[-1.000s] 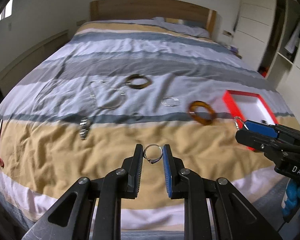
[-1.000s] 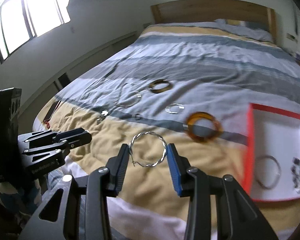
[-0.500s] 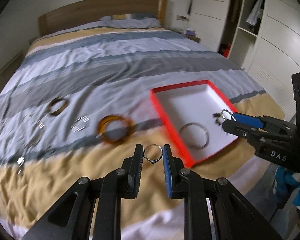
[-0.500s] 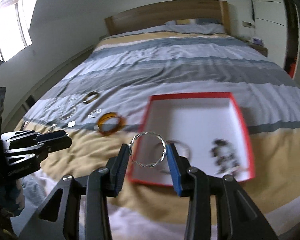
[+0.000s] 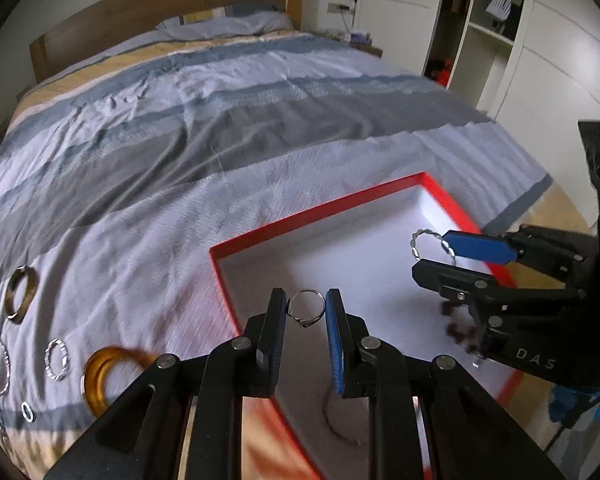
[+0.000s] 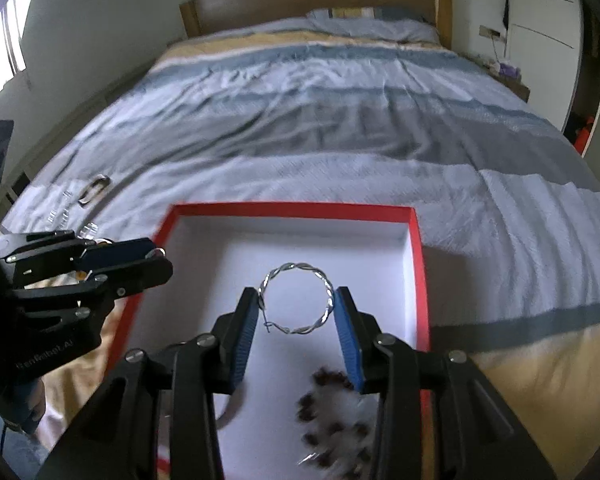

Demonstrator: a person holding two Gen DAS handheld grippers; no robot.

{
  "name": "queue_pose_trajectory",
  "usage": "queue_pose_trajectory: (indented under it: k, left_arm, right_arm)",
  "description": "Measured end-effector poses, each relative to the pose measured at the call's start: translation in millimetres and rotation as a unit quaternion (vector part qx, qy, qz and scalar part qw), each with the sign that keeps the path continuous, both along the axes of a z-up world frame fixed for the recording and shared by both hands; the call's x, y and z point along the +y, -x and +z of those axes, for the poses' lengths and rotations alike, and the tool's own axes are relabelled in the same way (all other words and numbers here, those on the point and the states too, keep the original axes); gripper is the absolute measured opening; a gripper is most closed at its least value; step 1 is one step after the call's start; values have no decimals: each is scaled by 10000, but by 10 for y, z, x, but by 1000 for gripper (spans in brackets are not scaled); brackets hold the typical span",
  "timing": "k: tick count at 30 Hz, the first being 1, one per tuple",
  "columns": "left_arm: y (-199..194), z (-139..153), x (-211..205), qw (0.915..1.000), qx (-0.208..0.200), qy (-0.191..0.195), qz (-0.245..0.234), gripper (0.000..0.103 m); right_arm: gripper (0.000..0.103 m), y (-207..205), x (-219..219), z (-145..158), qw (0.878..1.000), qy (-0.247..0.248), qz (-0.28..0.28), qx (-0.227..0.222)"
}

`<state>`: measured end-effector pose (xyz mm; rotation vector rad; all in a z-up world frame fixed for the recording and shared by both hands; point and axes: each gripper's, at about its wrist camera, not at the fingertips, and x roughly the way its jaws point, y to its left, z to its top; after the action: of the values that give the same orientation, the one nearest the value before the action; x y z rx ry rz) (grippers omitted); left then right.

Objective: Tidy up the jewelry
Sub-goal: 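Carry the ring and hoop into the red box and open both tools, then withdraw both open tools from the box back over the bed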

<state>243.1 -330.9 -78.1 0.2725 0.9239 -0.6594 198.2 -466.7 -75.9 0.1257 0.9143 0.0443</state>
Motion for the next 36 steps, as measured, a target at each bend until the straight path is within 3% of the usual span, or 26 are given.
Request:
queue_pose_trajectory:
  k: [9,27,29,33,36]
  left_arm:
    - [-90,-330,-135,9995,80,-280,-80,20]
    - [-19,-437,-236,9979,-282,-548,-221,22]
    - [-10,-429,-238,9979,-261,-539,-244,24]
    - [83,-333,-212,9976,-375,-517,-254,38]
    - [169,-203,-156,9979,-404,-432,-260,40]
  right_arm:
    - [37,-222,-72,-266,9976,338,170,586]
    - [38,-161,15,-306,9924,901,558,633]
    - [38,-123,-13,-289,9931,844,531,621]
    - [38,-19,-41,-236,9942,777,476,578]
    - [38,80,-55,-153,9955,697,408,501]
